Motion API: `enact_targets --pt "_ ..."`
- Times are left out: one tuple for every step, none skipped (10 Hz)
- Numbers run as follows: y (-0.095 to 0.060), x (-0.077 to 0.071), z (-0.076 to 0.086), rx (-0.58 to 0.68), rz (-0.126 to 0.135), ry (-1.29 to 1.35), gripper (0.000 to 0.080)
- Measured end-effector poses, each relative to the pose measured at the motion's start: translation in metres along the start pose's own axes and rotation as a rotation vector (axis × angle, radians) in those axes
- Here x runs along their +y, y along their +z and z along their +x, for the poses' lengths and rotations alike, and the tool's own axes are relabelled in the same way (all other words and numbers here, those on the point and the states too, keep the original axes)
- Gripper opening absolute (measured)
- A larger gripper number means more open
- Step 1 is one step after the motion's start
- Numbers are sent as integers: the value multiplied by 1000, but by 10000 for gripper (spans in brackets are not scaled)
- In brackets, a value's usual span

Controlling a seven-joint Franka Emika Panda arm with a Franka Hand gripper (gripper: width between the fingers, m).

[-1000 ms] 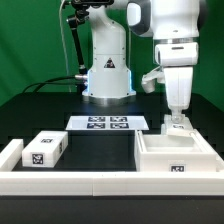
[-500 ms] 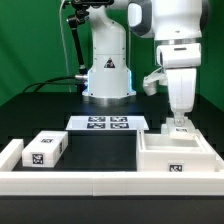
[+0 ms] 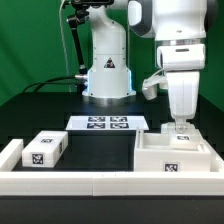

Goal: Assemble cabinet

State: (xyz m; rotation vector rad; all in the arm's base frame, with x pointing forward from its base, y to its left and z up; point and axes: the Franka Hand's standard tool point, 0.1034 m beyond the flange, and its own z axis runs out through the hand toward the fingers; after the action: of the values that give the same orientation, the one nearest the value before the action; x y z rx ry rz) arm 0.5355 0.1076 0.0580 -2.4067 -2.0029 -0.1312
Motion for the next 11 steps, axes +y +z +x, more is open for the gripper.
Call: enact_targets --pt "0 0 0 0 0 0 70" --pt "0 0 0 0 0 0 70" --pt "1 2 0 1 -1 -3 70" --pt "1 10 1 0 1 -7 70" --pt "1 21 1 -6 9 -5 71" --pt "1 31 1 -10 15 -4 71" --pt "1 38 1 -13 21 -4 71" --pt "3 42 1 -15 28 -7 71" --pt "3 43 1 -22 42 -7 71" --pt "3 43 1 -24 47 -7 71" --pt "3 43 1 -25 47 -12 71"
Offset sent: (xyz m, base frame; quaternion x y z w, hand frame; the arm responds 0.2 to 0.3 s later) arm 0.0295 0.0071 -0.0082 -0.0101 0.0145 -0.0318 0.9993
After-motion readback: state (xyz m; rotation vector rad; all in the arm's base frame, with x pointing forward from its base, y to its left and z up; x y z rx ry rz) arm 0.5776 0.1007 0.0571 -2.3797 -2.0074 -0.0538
